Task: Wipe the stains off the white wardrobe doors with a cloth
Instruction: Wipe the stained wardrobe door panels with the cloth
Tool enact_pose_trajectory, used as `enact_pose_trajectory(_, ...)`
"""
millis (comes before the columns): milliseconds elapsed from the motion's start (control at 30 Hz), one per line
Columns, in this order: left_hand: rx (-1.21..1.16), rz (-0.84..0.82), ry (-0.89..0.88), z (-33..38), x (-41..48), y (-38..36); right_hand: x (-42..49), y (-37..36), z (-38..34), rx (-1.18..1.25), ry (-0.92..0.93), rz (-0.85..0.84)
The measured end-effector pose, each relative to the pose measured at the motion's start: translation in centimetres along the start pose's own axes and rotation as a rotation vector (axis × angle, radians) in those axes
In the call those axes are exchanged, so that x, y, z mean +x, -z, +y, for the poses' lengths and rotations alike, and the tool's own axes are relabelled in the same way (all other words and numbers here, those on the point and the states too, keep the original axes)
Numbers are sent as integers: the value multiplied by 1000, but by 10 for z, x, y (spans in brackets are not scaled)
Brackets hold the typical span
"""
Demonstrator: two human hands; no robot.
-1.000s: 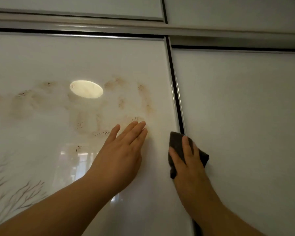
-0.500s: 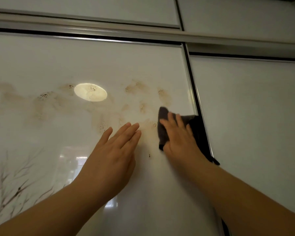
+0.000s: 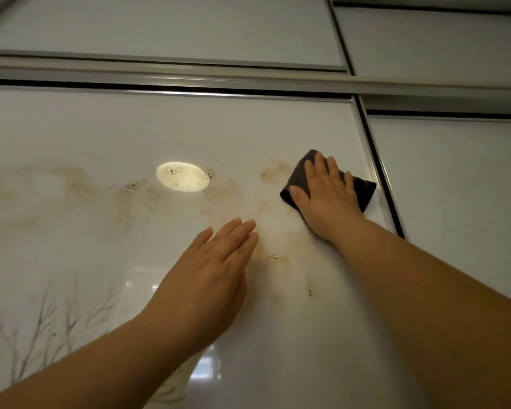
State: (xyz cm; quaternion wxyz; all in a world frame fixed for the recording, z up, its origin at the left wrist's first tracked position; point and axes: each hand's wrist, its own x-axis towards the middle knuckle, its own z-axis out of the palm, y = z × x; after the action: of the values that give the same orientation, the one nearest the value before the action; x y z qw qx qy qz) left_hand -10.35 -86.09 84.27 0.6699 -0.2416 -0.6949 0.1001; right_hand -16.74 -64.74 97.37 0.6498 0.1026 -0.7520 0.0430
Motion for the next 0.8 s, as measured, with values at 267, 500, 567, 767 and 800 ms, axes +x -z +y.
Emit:
enact_pose_trajectory(267,-70,-46,79,-8,34,-12,-44,-3,-11,-9,290,-59)
enact_pose_trajectory(500,-60,15,75,-23,58,-21,-12,2,-5,-9,162,-54)
enact_pose_trajectory(567,-39,22,74,-28,63,-22,-2,-1,-17,-8,143,-36)
enact_pose_trajectory(767,62,-2,102,-44,55,-24,-44,-2,-15,-8,314,-52)
enact_pose_trajectory(800,74,-14,105,-47,53,-24,-47,0,-9,-9,323,-65)
